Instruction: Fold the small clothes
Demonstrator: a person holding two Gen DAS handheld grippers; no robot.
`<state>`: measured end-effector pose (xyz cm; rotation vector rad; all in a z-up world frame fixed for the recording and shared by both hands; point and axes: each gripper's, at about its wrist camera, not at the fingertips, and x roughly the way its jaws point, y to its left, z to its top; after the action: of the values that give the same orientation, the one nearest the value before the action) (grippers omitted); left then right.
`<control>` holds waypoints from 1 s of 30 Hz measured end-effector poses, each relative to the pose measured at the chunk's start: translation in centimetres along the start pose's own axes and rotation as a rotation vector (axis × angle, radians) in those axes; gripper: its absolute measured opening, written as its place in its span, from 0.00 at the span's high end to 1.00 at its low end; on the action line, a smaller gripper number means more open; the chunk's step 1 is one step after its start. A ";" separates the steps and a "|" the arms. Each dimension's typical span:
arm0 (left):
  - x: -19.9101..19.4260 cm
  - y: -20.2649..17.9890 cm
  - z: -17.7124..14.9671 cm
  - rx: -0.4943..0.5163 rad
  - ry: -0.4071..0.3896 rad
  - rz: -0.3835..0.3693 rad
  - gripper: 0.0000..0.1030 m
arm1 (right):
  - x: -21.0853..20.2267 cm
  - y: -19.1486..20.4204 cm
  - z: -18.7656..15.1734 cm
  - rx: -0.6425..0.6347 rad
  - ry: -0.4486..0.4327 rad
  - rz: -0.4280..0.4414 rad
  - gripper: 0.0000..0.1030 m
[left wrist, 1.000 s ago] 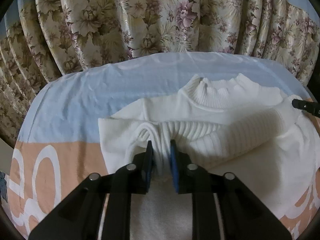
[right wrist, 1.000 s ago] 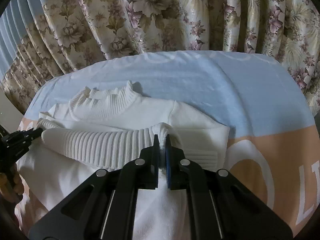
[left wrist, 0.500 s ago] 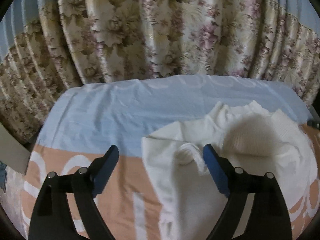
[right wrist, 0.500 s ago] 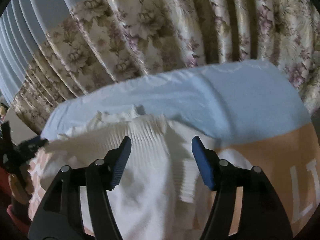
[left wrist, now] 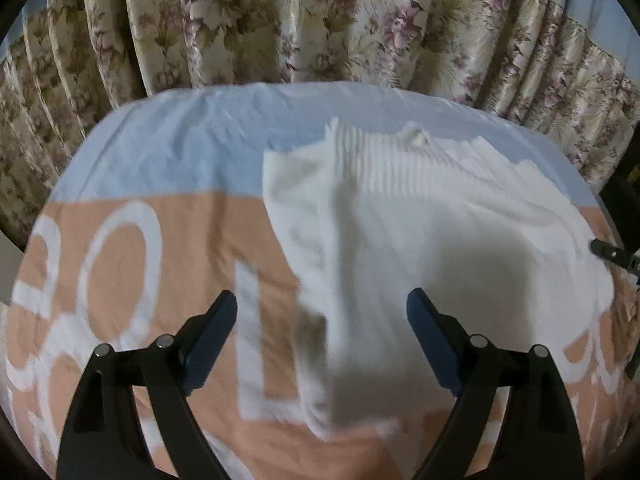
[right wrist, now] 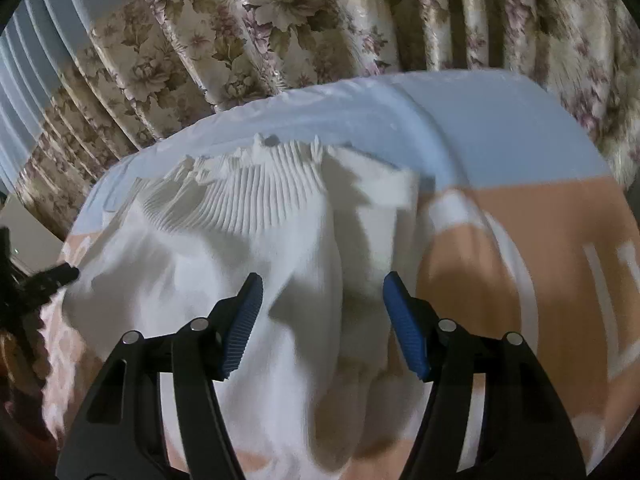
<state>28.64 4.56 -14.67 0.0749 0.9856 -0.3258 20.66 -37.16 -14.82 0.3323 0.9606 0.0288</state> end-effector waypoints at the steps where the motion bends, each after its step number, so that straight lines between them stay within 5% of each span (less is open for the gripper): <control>1: 0.0 -0.2 -0.4 0.005 0.002 -0.011 0.16 | -0.3 0.1 -0.4 -0.004 0.006 0.004 0.38; 3: 0.0 -1.0 -1.0 0.031 0.004 -0.001 0.29 | -0.8 0.3 -1.3 -0.018 0.014 0.005 0.40; 5: 0.2 -1.4 -1.3 0.039 0.024 -0.003 0.66 | -1.3 0.8 -2.0 -0.038 0.010 -0.007 0.56; 10: 0.5 -2.5 -2.0 0.072 0.046 0.012 0.91 | -2.3 1.7 -3.3 -0.061 -0.011 -0.036 0.67; 12: 0.5 -2.8 -2.3 0.095 0.046 0.029 0.93 | -2.1 1.8 -3.6 -0.079 -0.013 -0.048 0.90; 13: 0.3 -3.0 -2.5 0.105 0.041 0.035 0.94 | -1.9 2.0 -3.6 -0.095 -0.016 -0.056 0.93; 19: -1.1 -2.9 -4.2 0.133 0.026 0.039 0.94 | -3.5 1.4 -3.3 -0.085 -0.086 -0.061 0.93; 30: -0.5 -3.0 -5.5 0.169 0.043 0.069 0.90 | -1.4 0.6 -5.4 -0.091 0.001 -0.106 0.92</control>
<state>23.03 2.95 -17.03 0.2704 0.9942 -0.3448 15.53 -35.41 -16.34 0.1971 0.9735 -0.0243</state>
